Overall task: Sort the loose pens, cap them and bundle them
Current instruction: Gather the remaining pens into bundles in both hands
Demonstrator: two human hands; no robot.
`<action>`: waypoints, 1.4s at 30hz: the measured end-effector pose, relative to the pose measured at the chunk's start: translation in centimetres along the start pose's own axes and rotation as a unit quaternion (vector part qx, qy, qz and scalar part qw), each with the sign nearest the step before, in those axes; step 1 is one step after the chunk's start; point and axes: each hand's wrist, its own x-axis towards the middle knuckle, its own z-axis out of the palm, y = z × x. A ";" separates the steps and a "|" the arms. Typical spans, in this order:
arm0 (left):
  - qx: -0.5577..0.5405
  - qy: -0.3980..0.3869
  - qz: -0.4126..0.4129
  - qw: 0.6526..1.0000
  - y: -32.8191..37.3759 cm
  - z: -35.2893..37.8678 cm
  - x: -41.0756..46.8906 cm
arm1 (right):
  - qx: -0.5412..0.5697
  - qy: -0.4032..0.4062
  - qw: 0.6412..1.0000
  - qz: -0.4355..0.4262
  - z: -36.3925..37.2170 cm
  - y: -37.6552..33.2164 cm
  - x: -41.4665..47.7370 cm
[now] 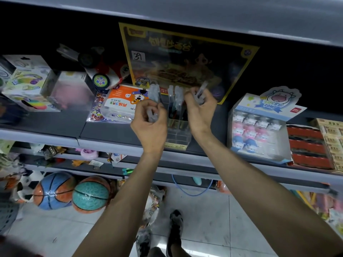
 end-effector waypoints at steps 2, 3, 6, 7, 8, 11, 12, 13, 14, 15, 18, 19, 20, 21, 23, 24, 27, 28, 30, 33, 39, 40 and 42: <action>-0.007 -0.013 0.004 1.000 0.2 -0.1 0.0 | -0.001 -0.006 1.000 -0.016 -0.2 0.2 -0.1; -0.005 -0.019 0.009 1.000 0.3 -0.2 0.0 | -0.002 -0.009 1.000 -0.020 -0.3 0.2 -0.2; -0.004 -0.036 0.010 0.999 0.5 -0.3 0.0 | -0.015 -0.012 1.000 -0.020 -0.6 0.3 -0.3; 0.000 -0.040 0.005 0.999 0.5 -0.4 0.0 | -0.018 -0.014 1.000 -0.017 -0.8 0.3 -0.3; 0.006 -0.044 0.001 0.999 0.5 -0.5 0.0 | -0.020 -0.020 1.000 -0.013 -0.9 0.3 -0.3; 0.027 -0.059 0.005 0.998 0.7 -1.1 0.0 | -0.030 -0.068 0.997 0.020 -1.7 0.2 -0.3; 0.037 -0.064 0.005 0.997 0.9 -1.3 0.1 | -0.038 -0.086 0.995 0.039 -2.0 0.1 -0.3; 0.043 -0.068 0.000 0.997 1.1 -1.4 0.2 | -0.044 -0.100 0.993 0.054 -2.2 -0.1 -0.3; 0.049 -0.071 -0.005 0.996 1.4 -1.5 0.4 | -0.049 -0.108 0.991 0.062 -2.5 -0.2 -0.2; 0.056 -0.075 -0.005 0.996 1.7 -1.7 0.7 | -0.052 -0.113 0.990 0.067 -2.8 -0.4 -0.2; 0.079 -0.101 0.002 0.992 2.5 -2.5 1.7 | -0.071 -0.130 0.986 0.079 -3.8 -1.4 0.1; 0.089 -0.113 0.002 0.990 2.7 -2.8 1.9 | -0.083 -0.141 0.983 0.085 -4.1 -1.8 0.2; 0.102 -0.125 0.000 0.987 2.9 -3.0 2.1 | -0.096 -0.154 0.979 0.093 -4.5 -2.0 0.2; 0.115 -0.135 -0.002 0.984 3.1 -3.3 2.1 | -0.111 -0.169 0.974 0.104 -4.8 -2.2 0.2; 0.145 -0.156 -0.012 0.977 3.5 -3.7 2.1 | -0.154 -0.206 0.959 0.121 -5.5 -2.4 -0.1; 0.162 -0.170 -0.022 0.972 3.6 -3.9 2.1 | -0.180 -0.225 0.949 0.131 -5.9 -2.6 -0.3; 0.250 -0.208 -0.061 0.944 3.9 -4.6 1.9 | -0.275 -0.246 0.920 0.132 -6.8 -2.9 -1.0; 0.283 -0.215 -0.071 0.932 4.0 -5.0 1.8 | -0.298 -0.249 0.913 0.124 -7.0 -2.9 -1.1; 0.330 -0.223 -0.083 0.914 4.2 -5.7 1.6 | -0.338 -0.254 0.900 0.104 -7.4 -3.1 -1.4; 0.360 -0.239 -0.082 0.898 5.1 -6.6 1.1 | -0.387 -0.273 0.876 0.088 -7.9 -4.1 -2.2; 0.445 -0.310 -0.095 0.835 8.9 -9.0 0.5 | -0.466 -0.321 0.824 0.020 -8.8 -7.0 -5.2; 0.459 -0.322 -0.101 0.822 9.8 -9.7 0.1 | -0.482 -0.334 0.810 0.004 -8.8 -7.4 -6.0; 0.466 -0.329 -0.113 0.814 11.5 -11.2 -0.7 | -0.510 -0.360 0.781 -0.022 -8.4 -8.3 -7.8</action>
